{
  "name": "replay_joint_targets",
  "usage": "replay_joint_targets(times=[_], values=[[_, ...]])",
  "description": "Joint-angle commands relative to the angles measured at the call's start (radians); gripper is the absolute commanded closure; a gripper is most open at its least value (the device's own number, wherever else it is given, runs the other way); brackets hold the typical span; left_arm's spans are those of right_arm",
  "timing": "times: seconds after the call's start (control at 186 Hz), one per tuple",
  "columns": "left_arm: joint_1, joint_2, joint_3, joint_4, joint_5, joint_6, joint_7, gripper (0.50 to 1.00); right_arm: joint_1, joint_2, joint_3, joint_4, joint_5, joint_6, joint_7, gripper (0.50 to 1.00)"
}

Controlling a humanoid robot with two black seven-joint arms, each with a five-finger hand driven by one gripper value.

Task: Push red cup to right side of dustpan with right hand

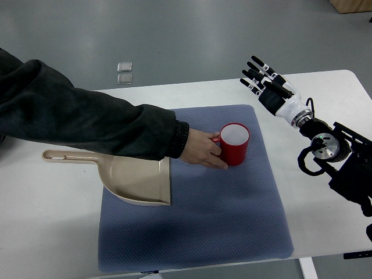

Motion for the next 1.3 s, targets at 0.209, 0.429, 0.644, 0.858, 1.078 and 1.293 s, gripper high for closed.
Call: replay_joint_targets(times=[0.209, 0.429, 0.644, 0.858, 1.078, 1.293], values=[[-0.002, 0.0, -0.003, 0.001, -0.003, 0.0, -0.001, 0.5, -0.002, -0.003, -0.003, 0.0, -0.004, 0.022, -0.002, 0.566], [-0.002, 0.0, -0.001, 0.001, -0.002, 0.0, -0.001, 0.5, -0.006, -0.029, -0.009, 0.0, -0.126, 0.149, -0.002, 0.566], [-0.002, 0.0, 0.0, -0.001, -0.002, 0.0, -0.001, 0.5, -0.023, -0.161, -0.02, 0.031, -0.402, 0.163, 0.021, 0.566], [-0.002, 0.0, 0.0, -0.001, 0.0, 0.0, -0.001, 0.5, -0.11, -0.307, -0.011, 0.147, -0.645, 0.163, 0.152, 0.566], [-0.002, 0.0, 0.0, -0.002, 0.0, 0.0, -0.001, 0.5, -0.181, -0.304, -0.008, 0.167, -0.659, 0.163, 0.262, 0.566], [-0.002, 0.0, 0.0, -0.001, 0.0, 0.0, 0.001, 0.5, -0.21, -0.261, -0.011, 0.172, -0.705, 0.163, 0.331, 0.568]])
